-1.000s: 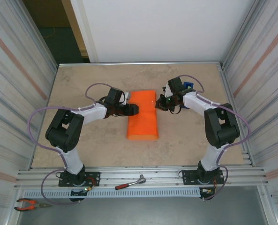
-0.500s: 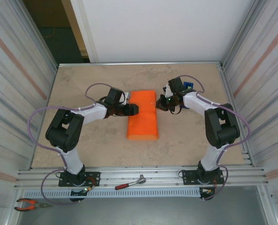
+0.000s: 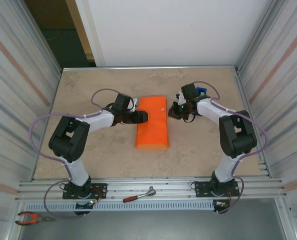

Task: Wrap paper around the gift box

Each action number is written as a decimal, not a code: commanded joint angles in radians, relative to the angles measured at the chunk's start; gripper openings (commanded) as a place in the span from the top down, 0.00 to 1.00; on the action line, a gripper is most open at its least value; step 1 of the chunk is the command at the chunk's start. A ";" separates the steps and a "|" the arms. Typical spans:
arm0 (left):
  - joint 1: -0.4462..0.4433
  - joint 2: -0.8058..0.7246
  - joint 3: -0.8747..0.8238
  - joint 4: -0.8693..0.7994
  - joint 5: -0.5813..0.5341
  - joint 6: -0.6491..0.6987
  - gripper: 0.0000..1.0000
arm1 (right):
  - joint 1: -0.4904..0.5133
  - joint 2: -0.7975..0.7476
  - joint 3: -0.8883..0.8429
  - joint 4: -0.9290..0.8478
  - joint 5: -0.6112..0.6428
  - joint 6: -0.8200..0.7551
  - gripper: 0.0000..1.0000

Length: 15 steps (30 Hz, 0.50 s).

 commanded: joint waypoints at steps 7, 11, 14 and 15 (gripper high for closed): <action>-0.016 0.092 -0.047 -0.170 -0.123 0.017 0.37 | 0.031 0.024 0.006 0.002 -0.003 -0.012 1.00; -0.016 0.089 -0.047 -0.172 -0.122 0.017 0.37 | 0.035 0.022 -0.007 0.004 -0.001 -0.010 1.00; -0.016 0.089 -0.047 -0.171 -0.122 0.016 0.37 | 0.034 0.010 -0.030 0.013 -0.003 -0.004 1.00; -0.016 0.089 -0.048 -0.169 -0.121 0.015 0.37 | 0.034 0.004 -0.040 0.019 -0.006 0.000 1.00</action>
